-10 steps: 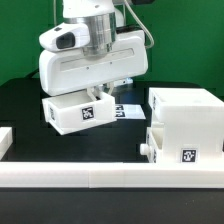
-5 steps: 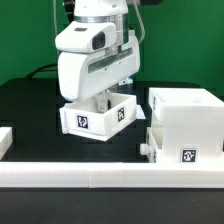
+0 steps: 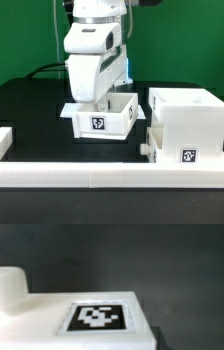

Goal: Assemble drawer

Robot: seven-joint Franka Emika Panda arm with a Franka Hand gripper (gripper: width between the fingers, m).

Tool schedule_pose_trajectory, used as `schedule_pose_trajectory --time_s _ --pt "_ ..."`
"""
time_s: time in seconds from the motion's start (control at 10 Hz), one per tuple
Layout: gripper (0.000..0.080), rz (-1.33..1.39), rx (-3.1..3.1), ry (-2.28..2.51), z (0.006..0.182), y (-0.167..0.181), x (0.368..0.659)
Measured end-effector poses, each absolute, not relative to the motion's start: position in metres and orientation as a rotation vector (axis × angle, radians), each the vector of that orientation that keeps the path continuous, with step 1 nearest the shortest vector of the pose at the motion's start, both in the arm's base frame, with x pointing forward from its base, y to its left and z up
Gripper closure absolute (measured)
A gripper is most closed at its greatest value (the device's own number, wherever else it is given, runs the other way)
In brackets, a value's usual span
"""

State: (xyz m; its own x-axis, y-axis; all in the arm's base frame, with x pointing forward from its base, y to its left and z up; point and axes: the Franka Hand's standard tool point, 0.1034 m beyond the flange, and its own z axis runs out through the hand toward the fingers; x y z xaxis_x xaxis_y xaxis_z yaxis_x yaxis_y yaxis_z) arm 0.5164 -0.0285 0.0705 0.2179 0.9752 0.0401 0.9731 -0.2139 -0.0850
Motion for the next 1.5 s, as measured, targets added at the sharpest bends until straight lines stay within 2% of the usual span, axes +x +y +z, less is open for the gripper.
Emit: schedule_pose_trajectory --time_s 0.2,1.5 --pt "0.0755 0.05 -2.225 -2.108 0.068 -0.028 0.518" --pt "0.0755 0.003 -2.238 -2.125 0.063 -0.025 0.528"
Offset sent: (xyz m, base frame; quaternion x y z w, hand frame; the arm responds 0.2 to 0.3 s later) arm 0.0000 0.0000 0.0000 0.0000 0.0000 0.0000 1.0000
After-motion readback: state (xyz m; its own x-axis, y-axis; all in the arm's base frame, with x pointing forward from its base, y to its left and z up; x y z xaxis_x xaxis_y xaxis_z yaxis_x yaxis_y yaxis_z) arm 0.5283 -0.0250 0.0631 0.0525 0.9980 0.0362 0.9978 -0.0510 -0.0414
